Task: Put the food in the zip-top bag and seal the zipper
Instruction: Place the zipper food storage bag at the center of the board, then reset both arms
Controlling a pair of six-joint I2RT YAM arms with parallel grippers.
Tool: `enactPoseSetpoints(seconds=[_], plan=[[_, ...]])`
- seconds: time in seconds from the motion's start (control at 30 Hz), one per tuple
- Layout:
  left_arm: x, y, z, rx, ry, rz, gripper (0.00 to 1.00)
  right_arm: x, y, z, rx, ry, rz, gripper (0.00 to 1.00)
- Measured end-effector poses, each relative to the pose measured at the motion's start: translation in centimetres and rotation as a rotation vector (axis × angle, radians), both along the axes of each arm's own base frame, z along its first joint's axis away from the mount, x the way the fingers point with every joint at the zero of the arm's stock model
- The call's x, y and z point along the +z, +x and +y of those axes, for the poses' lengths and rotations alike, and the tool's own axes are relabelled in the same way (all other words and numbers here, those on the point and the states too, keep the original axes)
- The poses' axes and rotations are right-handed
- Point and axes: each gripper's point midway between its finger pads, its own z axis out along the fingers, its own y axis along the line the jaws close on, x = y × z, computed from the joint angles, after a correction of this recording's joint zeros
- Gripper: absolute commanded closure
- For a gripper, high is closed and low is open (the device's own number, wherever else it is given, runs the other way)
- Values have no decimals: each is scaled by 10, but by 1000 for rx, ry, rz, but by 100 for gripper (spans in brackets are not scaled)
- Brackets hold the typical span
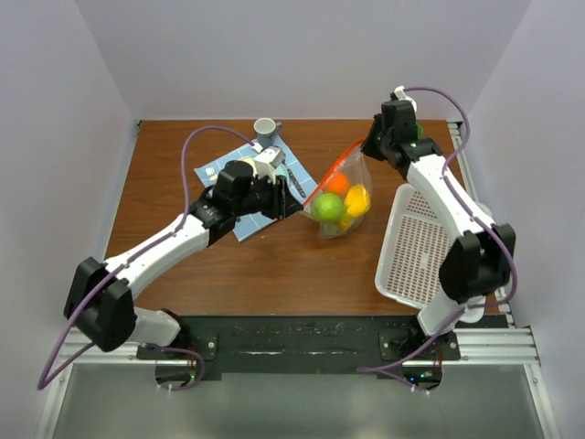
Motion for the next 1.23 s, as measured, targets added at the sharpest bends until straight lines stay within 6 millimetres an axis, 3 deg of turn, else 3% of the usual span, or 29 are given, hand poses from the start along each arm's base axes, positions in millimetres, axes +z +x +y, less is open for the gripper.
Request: enactPoseSetpoints(seconds=[0.03,0.1,0.13,0.17,0.27,0.37,0.53,0.67,0.83,1.0,1.13,1.23], plan=[[-8,8,4,28,5,30,34,-9,8,-1,-12,-6,14,64],[-23,20,14,87,23,77,22,-29,19,-5,-30,-16,51,51],[-26,24,19,110,33,86,9,-39,22,-6,-34,-21,71,47],[-28,27,22,125,41,91,2,-46,24,-7,-37,-25,88,42],[-19,39,33,177,53,70,0,-57,30,-7,-35,-36,118,26],[-1,47,44,229,58,29,0,-45,32,-6,-29,-35,100,9],[31,48,71,324,87,-52,0,3,27,-5,-15,-15,11,1],[53,36,96,400,98,-112,0,44,-7,-7,10,18,-74,1],[48,20,116,452,121,-114,0,61,-82,-13,52,72,-146,1],[12,4,128,462,176,-64,0,32,-138,-20,72,97,-145,2],[1,-11,136,461,179,-60,0,4,-158,-28,58,78,-97,1],[5,-13,139,471,161,-84,0,3,-163,-30,56,76,-97,1]])
